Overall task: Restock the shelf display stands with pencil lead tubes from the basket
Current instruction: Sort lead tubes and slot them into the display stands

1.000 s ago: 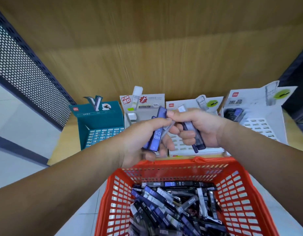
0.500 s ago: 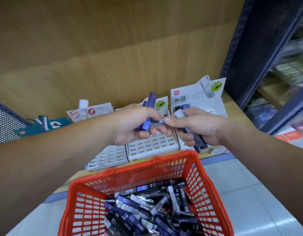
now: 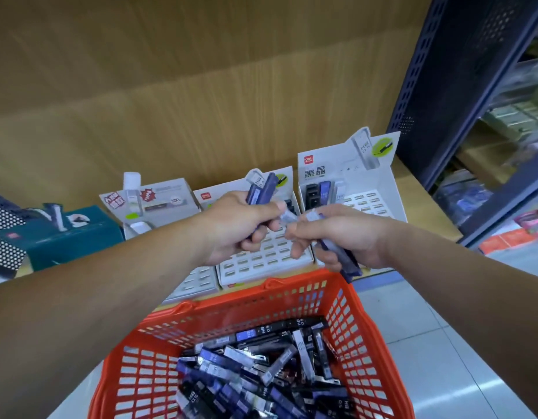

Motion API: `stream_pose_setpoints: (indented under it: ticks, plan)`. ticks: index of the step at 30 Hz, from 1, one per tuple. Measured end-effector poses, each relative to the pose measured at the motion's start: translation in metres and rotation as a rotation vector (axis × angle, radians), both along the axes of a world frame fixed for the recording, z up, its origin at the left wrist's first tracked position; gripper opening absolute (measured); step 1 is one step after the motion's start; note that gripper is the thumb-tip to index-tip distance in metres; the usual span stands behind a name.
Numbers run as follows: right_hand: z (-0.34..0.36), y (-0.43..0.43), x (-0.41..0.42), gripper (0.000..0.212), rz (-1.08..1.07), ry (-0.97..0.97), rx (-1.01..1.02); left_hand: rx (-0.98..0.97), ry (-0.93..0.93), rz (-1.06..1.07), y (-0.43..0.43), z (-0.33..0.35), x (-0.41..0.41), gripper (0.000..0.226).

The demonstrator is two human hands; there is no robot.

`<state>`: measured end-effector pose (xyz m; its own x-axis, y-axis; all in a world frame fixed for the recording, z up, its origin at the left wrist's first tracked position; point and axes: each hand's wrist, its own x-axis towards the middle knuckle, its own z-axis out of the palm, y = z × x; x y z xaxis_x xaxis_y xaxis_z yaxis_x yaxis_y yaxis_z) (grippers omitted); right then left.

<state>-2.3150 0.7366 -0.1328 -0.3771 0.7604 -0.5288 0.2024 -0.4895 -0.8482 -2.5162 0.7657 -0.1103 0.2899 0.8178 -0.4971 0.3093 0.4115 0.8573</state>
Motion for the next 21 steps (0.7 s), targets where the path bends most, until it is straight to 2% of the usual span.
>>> stream_pose_setpoints:
  ticks: [2,5,7,11,15,18,21]
  plan:
    - [-0.001,0.004,-0.009,0.031,0.043,-0.032,0.016,0.056,0.067,-0.073,0.002,-0.001,-0.002,0.017]
    - [-0.006,0.008,-0.015,0.027,0.007,-0.083,0.021,0.049,0.113,-0.018,0.01,0.0,-0.007,0.014]
    - [-0.011,0.009,-0.012,0.029,-0.102,-0.076,-0.003,-0.019,0.1,0.002,0.015,-0.002,-0.014,0.018]
    - [-0.02,0.014,-0.009,0.037,-0.335,0.059,-0.051,-0.22,-0.053,-0.008,0.013,-0.018,-0.017,0.038]
    - [-0.02,0.018,-0.018,0.041,-0.317,0.085,-0.041,-0.158,-0.092,-0.085,0.006,-0.029,-0.01,0.014]
    - [-0.019,0.022,-0.018,0.026,-0.323,0.056,0.007,-0.1,-0.101,-0.082,0.005,-0.032,-0.009,0.007]
    - [-0.016,0.023,-0.015,0.018,-0.344,0.043,0.05,-0.113,-0.171,0.024,0.004,-0.03,-0.012,0.021]
